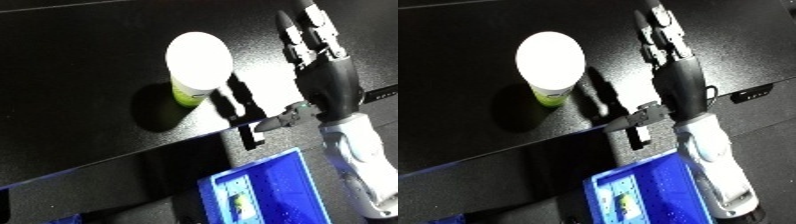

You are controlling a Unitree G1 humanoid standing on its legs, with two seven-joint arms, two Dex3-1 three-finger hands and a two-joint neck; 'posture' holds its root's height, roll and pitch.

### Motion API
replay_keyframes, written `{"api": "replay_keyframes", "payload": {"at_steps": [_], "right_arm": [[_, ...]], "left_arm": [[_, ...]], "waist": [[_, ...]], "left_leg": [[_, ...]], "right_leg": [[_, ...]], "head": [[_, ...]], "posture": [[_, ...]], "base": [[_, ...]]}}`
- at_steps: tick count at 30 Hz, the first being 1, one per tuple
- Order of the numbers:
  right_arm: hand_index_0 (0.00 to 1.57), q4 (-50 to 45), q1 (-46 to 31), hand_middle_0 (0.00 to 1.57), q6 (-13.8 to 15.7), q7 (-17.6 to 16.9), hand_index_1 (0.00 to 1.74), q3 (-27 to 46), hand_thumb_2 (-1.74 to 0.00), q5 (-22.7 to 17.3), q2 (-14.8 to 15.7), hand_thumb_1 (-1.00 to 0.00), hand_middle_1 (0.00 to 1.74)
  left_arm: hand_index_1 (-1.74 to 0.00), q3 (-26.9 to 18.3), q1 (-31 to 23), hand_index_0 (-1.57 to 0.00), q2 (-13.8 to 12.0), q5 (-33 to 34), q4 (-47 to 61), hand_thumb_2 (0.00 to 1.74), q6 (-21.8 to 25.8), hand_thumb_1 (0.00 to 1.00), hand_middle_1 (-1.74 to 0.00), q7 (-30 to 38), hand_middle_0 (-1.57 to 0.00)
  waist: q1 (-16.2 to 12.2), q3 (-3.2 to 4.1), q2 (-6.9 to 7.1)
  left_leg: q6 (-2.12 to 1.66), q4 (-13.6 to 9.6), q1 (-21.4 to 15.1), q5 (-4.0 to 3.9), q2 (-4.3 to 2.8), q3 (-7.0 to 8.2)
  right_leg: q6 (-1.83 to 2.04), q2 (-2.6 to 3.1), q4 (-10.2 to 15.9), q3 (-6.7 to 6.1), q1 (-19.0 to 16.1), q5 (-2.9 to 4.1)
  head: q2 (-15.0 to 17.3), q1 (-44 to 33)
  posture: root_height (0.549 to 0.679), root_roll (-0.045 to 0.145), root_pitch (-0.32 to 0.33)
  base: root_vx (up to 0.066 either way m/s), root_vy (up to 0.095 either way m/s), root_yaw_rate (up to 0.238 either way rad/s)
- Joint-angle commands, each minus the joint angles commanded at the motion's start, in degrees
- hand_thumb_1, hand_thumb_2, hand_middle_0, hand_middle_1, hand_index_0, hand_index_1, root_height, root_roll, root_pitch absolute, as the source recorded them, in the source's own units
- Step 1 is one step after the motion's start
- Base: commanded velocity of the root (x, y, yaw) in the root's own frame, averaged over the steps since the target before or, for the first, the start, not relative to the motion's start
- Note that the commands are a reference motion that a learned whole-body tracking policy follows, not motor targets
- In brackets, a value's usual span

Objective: Pick up the object and place it into the box

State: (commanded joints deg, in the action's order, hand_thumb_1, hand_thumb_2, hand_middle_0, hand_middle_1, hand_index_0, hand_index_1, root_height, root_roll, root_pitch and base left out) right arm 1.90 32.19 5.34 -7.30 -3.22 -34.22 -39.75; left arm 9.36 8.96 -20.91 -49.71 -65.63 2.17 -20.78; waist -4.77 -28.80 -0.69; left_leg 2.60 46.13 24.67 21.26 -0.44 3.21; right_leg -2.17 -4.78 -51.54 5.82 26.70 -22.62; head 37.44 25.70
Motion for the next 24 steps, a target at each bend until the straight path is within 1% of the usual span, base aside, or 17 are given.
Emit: {"api": "replay_keyframes", "payload": {"at_steps": [3,6,15,19,24], "right_arm": [[0.0,2.8,1.9,0.0,-2.9,-0.2,0.0,-2.5,0.0,0.0,-0.1,0.0,0.0],[0.0,5.7,4.1,0.0,-5.1,0.4,0.0,-4.5,0.0,-0.5,0.0,0.0,0.0],[0.0,12.4,11.0,0.0,-9.2,2.6,0.0,-9.9,0.0,-1.6,0.8,0.0,0.0],[0.31,13.2,13.6,0.31,-10.9,3.3,0.35,-11.9,-0.35,-2.6,1.7,-0.2,0.35],[0.71,12.7,15.5,0.71,-11.8,3.7,0.78,-13.4,-0.78,-3.8,3.4,-0.45,0.78]], "left_arm": [[0.0,0.3,0.2,0.0,0.0,0.3,-0.4,0.0,-0.2,0.0,0.0,0.0,0.0],[0.0,0.4,0.4,0.0,0.0,0.6,-0.7,0.0,-0.3,0.0,0.0,0.1,0.0],[0.0,1.1,0.8,0.0,-0.1,0.5,-0.3,0.0,-1.7,0.0,0.0,0.7,0.0],[0.0,1.4,0.7,0.0,0.0,0.5,0.1,0.0,-2.2,0.0,0.0,1.0,0.0],[0.0,1.4,0.7,0.0,0.3,0.6,0.4,0.0,-2.7,0.0,0.0,1.4,0.0]], "waist": [[0.6,0.06,-0.13],[1.2,0.1,-0.34],[2.8,-0.06,-1.26],[3.4,-0.11,-1.62],[3.8,-0.01,-1.9]], "left_leg": [[0.06,0.1,0.0,0.01,0.16,-0.27],[0.1,0.1,0.0,0.01,0.3,-0.51],[0.16,0.4,0.2,0.0,0.82,-1.01],[0.05,0.2,0.2,-0.22,1.04,-1.17],[-0.09,-0.2,0.1,-0.49,1.19,-1.25]], "right_leg": [[-0.19,-0.19,-0.1,0.17,-0.1,-0.18],[-0.35,-0.37,-0.3,0.31,-0.2,-0.34],[-0.62,-0.98,-0.8,0.49,0.0,-0.54],[-0.67,-1.1,-0.8,0.42,0.1,-0.53],[-0.71,-1.16,-0.9,0.24,0.2,-0.58]], "head": [[0.5,1.1],[0.6,2.0],[0.8,5.5],[0.5,6.6],[0.6,7.7]], "posture": [[0.621,0.058,-0.017],[0.621,0.058,-0.018],[0.62,0.061,-0.022],[0.62,0.062,-0.022],[0.62,0.063,-0.022]], "base": [[0.012,-0.022,0.07],[0.009,-0.015,0.072],[-0.003,-0.002,0.068],[-0.007,0.005,0.063],[-0.005,0.013,0.048]]}}
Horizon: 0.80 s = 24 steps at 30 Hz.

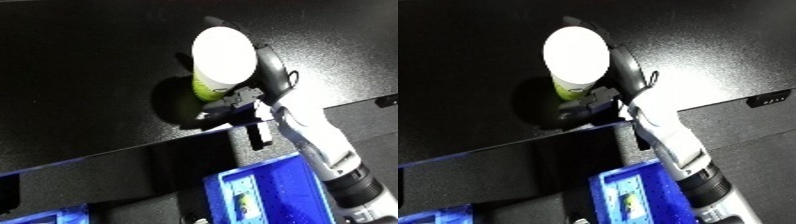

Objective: Pick up the object and place it into the box

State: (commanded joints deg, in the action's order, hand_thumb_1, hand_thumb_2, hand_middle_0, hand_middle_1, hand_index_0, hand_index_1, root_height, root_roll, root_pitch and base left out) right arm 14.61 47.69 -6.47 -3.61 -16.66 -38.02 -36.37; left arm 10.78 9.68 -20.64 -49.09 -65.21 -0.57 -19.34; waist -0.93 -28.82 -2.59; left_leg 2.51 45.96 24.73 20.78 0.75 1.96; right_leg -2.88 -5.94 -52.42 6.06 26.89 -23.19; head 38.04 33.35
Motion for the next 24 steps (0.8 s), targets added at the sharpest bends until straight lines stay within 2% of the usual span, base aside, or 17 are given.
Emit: {"api": "replay_keyframes", "payload": {"at_steps": [9,14,16,18,21,24], "right_arm": [[1.41,-2.4,-0.3,1.41,-1.6,0.1,1.57,-0.6,-1.57,-0.3,1.9,-0.9,1.57],[1.41,-4.0,-1.5,1.41,-0.4,1.4,1.57,0.0,-1.57,-0.9,1.2,-0.9,1.57],[1.41,-5.5,-2.5,1.41,1.8,0.9,1.57,0.9,-1.57,-0.4,0.6,-0.9,1.57],[1.41,-7.6,-3.9,1.41,5.3,-0.8,1.57,2.4,-1.57,0.6,0.0,-0.9,1.57],[1.41,-11.4,-6.6,1.41,10.5,-3.5,1.57,6.2,-1.57,1.9,0.0,-0.9,1.57],[1.41,-15.4,-9.5,1.41,11.6,-1.7,1.57,9.3,-1.57,3.0,0.1,-0.9,1.57]], "left_arm": [[0.0,0.1,-0.2,0.0,0.8,0.3,0.8,0.0,-0.2,0.0,0.0,0.5,0.0],[0.0,-0.2,-0.4,0.0,0.9,0.4,0.6,0.0,0.1,0.0,0.0,0.5,0.0],[0.0,-0.4,-0.5,0.0,0.8,0.3,0.5,0.0,0.2,0.0,0.0,0.5,0.0],[0.0,-0.6,-0.7,0.0,0.8,0.0,0.6,0.0,0.5,0.0,0.0,0.5,0.0],[0.0,-1.2,-1.2,0.0,1.0,-0.8,0.9,0.0,0.9,0.0,0.0,0.8,0.0],[0.0,-1.8,-1.4,0.0,1.1,-1.6,1.2,0.0,1.2,0.0,0.0,0.9,0.0]], "waist": [[-0.1,0.34,-0.11],[-0.5,0.41,0.15],[-0.9,0.41,0.28],[-1.3,0.39,0.4],[-2.2,0.37,0.52],[-3.1,0.31,0.66]], "left_leg": [[-0.26,-1.0,-0.5,-0.43,-0.02,0.14],[-0.39,-1.2,-0.6,-0.49,-0.25,0.33],[-0.37,-1.1,-0.6,-0.39,-0.37,0.46],[-0.34,-0.9,-0.5,-0.23,-0.46,0.61],[-0.26,-0.7,-0.3,0.09,-0.53,0.92],[-0.25,-0.6,0.0,0.29,-0.63,1.31]], "right_leg": [[0.12,0.02,0.5,-0.41,-0.2,0.12],[0.21,0.22,0.7,-0.6,-0.2,0.24],[0.27,0.33,0.6,-0.67,0.0,0.26],[0.37,0.49,0.6,-0.71,0.1,0.28],[0.69,0.9,0.5,-0.81,0.4,0.36],[1.02,1.27,0.5,-1.08,0.9,0.55]], "head": [[-1.0,0.8],[-1.4,0.6],[-1.6,0.5],[-1.9,0.1],[-2.7,-0.4],[-4.1,0.6]], "posture": [[0.621,0.065,-0.021],[0.621,0.065,-0.02],[0.621,0.064,-0.018],[0.621,0.064,-0.017],[0.621,0.062,-0.012],[0.621,0.062,-0.006]], "base": [[-0.001,0.009,0.022],[-0.008,-0.002,-0.021],[-0.006,0.005,-0.054],[-0.004,0.016,-0.089],[-0.006,0.024,-0.129],[-0.021,0.035,-0.13]]}}
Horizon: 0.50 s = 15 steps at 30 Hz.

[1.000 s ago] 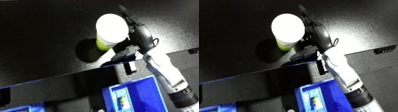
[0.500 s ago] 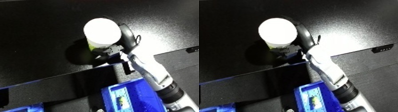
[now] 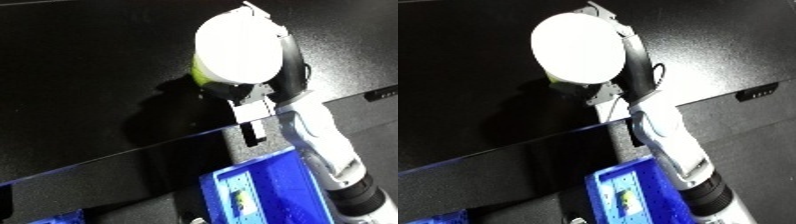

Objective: Pick up the object and place it into the box

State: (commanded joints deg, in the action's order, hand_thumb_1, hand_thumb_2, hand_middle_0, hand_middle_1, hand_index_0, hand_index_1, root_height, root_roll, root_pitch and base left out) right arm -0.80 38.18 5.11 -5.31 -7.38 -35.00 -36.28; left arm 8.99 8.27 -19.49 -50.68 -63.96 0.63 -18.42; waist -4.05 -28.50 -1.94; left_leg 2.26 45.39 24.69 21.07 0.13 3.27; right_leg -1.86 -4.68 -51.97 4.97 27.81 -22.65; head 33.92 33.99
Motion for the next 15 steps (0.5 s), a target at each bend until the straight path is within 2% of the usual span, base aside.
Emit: {"api": "replay_keyframes", "payload": {"at_steps": [2,4,7,9,10,11,12,15], "right_arm": [[1.41,-2.6,-2.3,1.41,-0.3,3.5,1.57,1.1,-1.57,1.0,-1.1,-0.9,1.57],[1.41,-4.3,-5.0,1.41,0.4,5.6,1.57,2.4,-1.57,1.5,-3.0,-0.9,1.57],[1.41,-4.6,-9.8,1.41,3.9,4.6,1.57,6.1,-1.57,0.1,-5.5,-0.9,1.57],[1.41,-4.0,-13.2,1.41,7.3,3.6,1.57,9.6,-1.57,-1.4,-5.7,-0.9,1.57],[1.41,-3.9,-15.1,1.41,8.9,4.4,1.57,11.5,-1.57,-3.4,-5.3,-0.9,1.57],[1.41,-3.9,-15.1,1.41,8.9,4.4,1.57,11.5,-1.57,-3.4,-5.3,-0.9,1.57],[1.41,-4.2,-18.5,1.41,9.2,12.6,1.57,14.8,-1.57,-13.4,-3.6,-0.9,1.57],[1.41,-4.0,-21.9,1.41,3.0,30.6,1.57,16.1,-1.57,-30.0,-0.7,-0.9,1.57]], "left_arm": [[0.0,-0.7,-0.3,0.0,0.1,-0.6,0.1,0.0,0.3,0.0,0.0,-0.1,0.0],[0.0,-1.5,-0.8,0.0,0.0,-1.2,0.0,0.0,0.6,0.0,0.0,-0.3,0.0],[0.0,-2.7,-2.2,0.0,0.0,-2.1,-0.4,0.0,1.2,0.0,0.0,-0.9,0.0],[0.0,-3.5,-3.0,0.0,0.2,-2.7,-0.8,0.0,1.7,0.0,0.0,-1.3,0.0],[0.0,-3.7,-3.3,0.0,0.3,-3.0,-1.1,0.0,2.0,0.0,0.0,-1.5,0.0],[0.0,-3.7,-3.3,0.0,0.3,-3.0,-1.1,0.0,2.0,0.0,0.0,-1.5,0.0],[0.0,-4.0,-3.8,0.0,0.4,-3.6,-1.5,0.0,2.4,0.0,0.0,-1.9,0.0],[0.0,-4.0,-3.8,0.0,-0.1,-4.0,-1.3,0.0,2.2,0.0,0.0,-2.2,0.0]], "waist": [[-0.8,-0.01,0.15],[-1.6,0.01,0.37],[-2.9,0.03,0.72],[-3.9,0.04,0.9],[-4.3,0.06,0.97],[-4.3,0.06,0.97],[-5.1,0.09,1.13],[-5.4,0.17,1.33]], "left_leg": [[-0.06,0.1,0.1,0.11,-0.21,0.42],[-0.08,0.3,0.2,0.34,-0.58,0.92],[-0.03,0.7,0.2,0.91,-1.14,1.65],[0.04,0.9,0.2,1.35,-1.39,2.1],[0.1,1.0,0.1,1.57,-1.45,2.3],[0.1,1.0,0.1,1.57,-1.45,2.3],[0.22,1.0,0.0,1.94,-1.48,2.61],[0.18,1.3,-0.1,2.46,-1.41,2.72]], "right_leg": [[0.13,0.2,0.2,-0.23,0.3,0.19],[0.22,0.37,0.3,-0.38,0.5,0.31],[0.26,0.74,0.3,-0.56,0.7,0.29],[0.27,1.08,0.2,-0.76,0.8,0.12],[0.28,1.3,0.1,-0.9,0.8,0.02],[0.28,1.3,0.1,-0.9,0.8,0.02],[0.32,1.71,0.0,-1.15,0.9,-0.16],[0.57,2.09,-0.2,-1.34,1.1,-0.23]], "head": [[-1.4,1.7],[-2.4,2.9],[-3.5,4.4],[-4.0,5.0],[-4.2,5.3],[-4.2,5.3],[-4.3,6.7],[-4.4,11.0]], "posture": [[0.621,0.063,-0.002],[0.621,0.063,0.001],[0.621,0.062,0.005],[0.621,0.062,0.007],[0.621,0.062,0.008],[0.621,0.062,0.008],[0.62,0.062,0.01],[0.62,0.062,0.013]], "base": [[-0.019,0.06,-0.143],[-0.01,0.059,-0.132],[-0.01,0.052,-0.123],[-0.009,0.054,-0.111],[-0.003,0.054,-0.1],[-0.003,0.054,-0.1],[-0.003,0.045,-0.072],[-0.006,0.019,-0.016]]}}
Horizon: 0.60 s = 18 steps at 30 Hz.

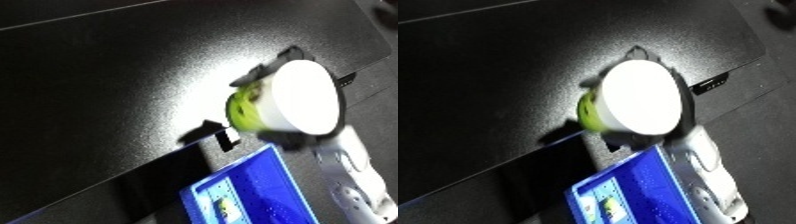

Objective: Pick up the object and place it into the box

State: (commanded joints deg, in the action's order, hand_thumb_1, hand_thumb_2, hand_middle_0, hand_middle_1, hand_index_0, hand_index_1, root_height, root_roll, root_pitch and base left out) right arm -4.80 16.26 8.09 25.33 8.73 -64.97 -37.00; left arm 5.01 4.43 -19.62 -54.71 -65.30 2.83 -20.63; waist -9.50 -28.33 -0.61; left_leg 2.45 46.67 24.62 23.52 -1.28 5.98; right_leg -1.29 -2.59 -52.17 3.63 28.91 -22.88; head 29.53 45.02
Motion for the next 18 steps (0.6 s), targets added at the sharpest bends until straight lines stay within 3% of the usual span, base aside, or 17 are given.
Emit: {"api": "replay_keyframes", "payload": {"at_steps": [2,5,12,15,18], "right_arm": [[1.41,2.9,-1.4,1.41,-3.8,7.2,1.57,-0.5,-1.57,-5.8,0.6,-0.9,1.57],[1.41,9.8,-2.5,1.41,-5.2,12.7,1.57,0.8,-1.57,-13.2,-0.3,-0.9,1.57],[1.41,25.5,-4.2,1.41,-4.5,14.4,1.57,8.5,-1.57,-23.8,-1.0,-0.9,1.57],[1.41,33.0,-6.0,1.41,-5.9,14.7,1.57,11.7,-1.57,-25.0,-1.2,-0.9,1.57],[1.41,40.3,-7.6,1.41,-7.8,14.6,1.57,13.2,-1.57,-23.5,-1.2,-0.9,1.57]], "left_arm": [[0.0,0.2,0.1,0.0,-0.7,0.1,0.7,0.0,-0.6,0.0,0.0,0.3,0.0],[0.0,1.0,0.1,0.0,-1.4,-0.1,1.1,0.0,-0.8,0.0,0.0,0.4,0.0],[0.0,1.4,0.6,0.0,-1.7,-1.2,-0.7,0.0,-0.8,0.0,0.0,-0.4,0.0],[0.0,1.1,0.7,0.0,-1.6,-1.1,-1.6,0.0,-0.7,0.0,0.0,-0.8,0.0],[0.0,0.6,0.7,0.0,-1.4,-0.5,-2.1,0.0,-0.5,0.0,0.0,-1.3,0.0]], "waist": [[0.1,0.03,0.16],[0.2,0.2,0.28],[-0.5,0.73,-0.34],[-0.6,0.79,-0.56],[-0.6,0.64,-0.69]], "left_leg": [[0.01,0.6,0.2,0.38,0.09,-0.18],[0.18,1.4,0.3,0.86,0.33,-0.51],[0.25,1.3,-0.1,1.3,0.83,-0.51],[0.27,1.2,0.0,1.29,1.03,-0.49],[0.4,1.3,0.2,1.24,1.2,-0.57]], "right_leg": [[0.14,0.17,-0.1,-0.01,0.0,0.08],[0.13,0.57,-0.3,-0.08,0.0,0.14],[0.38,1.35,-0.5,-0.42,-0.2,0.18],[0.52,1.7,-0.4,-0.49,0.0,0.42],[0.57,1.98,-0.4,-0.54,0.2,0.71]], "head": [[0.2,3.4],[1.5,7.3],[2.6,12.4],[3.4,13.7],[4.1,14.6]], "posture": [[0.62,0.06,0.012],[0.619,0.058,0.011],[0.619,0.055,0.012],[0.619,0.053,0.015],[0.619,0.05,0.016]], "base": [[-0.011,-0.019,0.048],[-0.01,-0.016,0.025],[0.003,0.024,-0.048],[-0.012,0.023,-0.071],[-0.025,0.0,-0.048]]}}
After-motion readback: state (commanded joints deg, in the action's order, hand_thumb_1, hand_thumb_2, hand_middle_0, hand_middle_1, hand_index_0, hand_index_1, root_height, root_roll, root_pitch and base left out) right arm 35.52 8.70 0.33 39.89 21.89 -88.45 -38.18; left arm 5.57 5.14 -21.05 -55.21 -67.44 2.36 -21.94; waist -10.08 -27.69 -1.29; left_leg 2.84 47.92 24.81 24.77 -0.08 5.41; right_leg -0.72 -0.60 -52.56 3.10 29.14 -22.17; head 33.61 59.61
